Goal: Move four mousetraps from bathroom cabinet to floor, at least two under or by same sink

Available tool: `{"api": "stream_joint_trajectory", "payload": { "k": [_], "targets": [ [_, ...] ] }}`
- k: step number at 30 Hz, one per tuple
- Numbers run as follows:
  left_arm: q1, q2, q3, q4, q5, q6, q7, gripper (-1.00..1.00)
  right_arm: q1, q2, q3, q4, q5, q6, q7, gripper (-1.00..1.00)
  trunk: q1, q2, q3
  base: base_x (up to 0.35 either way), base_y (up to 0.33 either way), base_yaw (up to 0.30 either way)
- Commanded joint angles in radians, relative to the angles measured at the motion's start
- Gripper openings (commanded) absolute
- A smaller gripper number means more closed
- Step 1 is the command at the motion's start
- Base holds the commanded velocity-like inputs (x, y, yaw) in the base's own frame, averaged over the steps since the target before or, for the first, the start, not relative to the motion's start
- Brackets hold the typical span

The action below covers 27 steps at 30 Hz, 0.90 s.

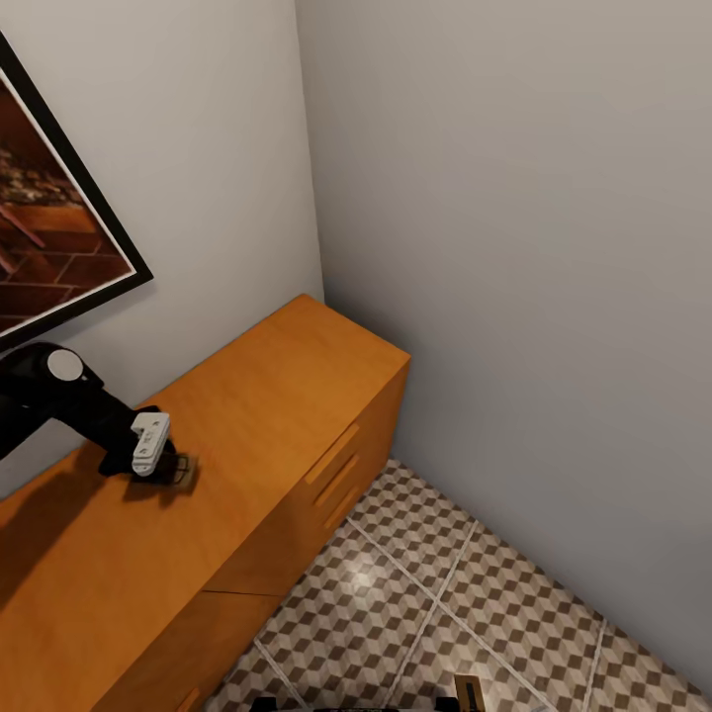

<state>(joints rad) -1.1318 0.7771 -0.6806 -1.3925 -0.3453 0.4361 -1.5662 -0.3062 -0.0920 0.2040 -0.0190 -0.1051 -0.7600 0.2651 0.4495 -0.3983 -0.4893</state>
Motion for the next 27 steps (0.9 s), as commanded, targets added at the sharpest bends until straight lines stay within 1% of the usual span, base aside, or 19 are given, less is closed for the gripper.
{"api": "stream_joint_trajectory", "payload": {
  "k": [1, 4, 9, 16, 27],
  "targets": [
    [-0.002, 0.001, 0.0, -0.005, -0.004, 0.01, -0.005, -1.0, -0.001, 0.0, 0.006, 0.001, -0.011, -0.002, 0.005, -1.0, 0.001, -0.002, -0.001, 0.0, 0.0, 0.0],
    [-0.002, 0.001, 0.012, -0.016, -0.004, 0.011, -0.005, -1.0, -0.001, 0.0, 0.006, 0.001, -0.011, -0.002, 0.005, -1.0, 0.001, -0.002, -0.001, 0.0, 0.0, 0.0],
    [-0.002, 0.001, 0.062, -0.033, -0.004, 0.012, -0.005, -1.0, -0.001, 0.0, 0.006, 0.001, -0.011, -0.002, 0.005, -1.0, 0.001, -0.002, -0.001, 0.0, 0.0, 0.0],
    [-0.002, 0.001, 0.072, -0.037, -0.004, 0.011, -0.005, -1.0, -0.001, -0.001, 0.006, 0.001, -0.011, -0.002, 0.005, -1.0, 0.001, -0.002, -0.001, 0.0, -0.046, 0.0],
    [-0.002, 0.001, 0.07, -0.037, -0.003, 0.012, -0.005, -1.0, -0.001, -0.002, 0.006, 0.001, -0.011, -0.002, 0.005, -1.0, 0.001, -0.002, -0.001, -0.011, -0.264, 0.0]
  ]
}}
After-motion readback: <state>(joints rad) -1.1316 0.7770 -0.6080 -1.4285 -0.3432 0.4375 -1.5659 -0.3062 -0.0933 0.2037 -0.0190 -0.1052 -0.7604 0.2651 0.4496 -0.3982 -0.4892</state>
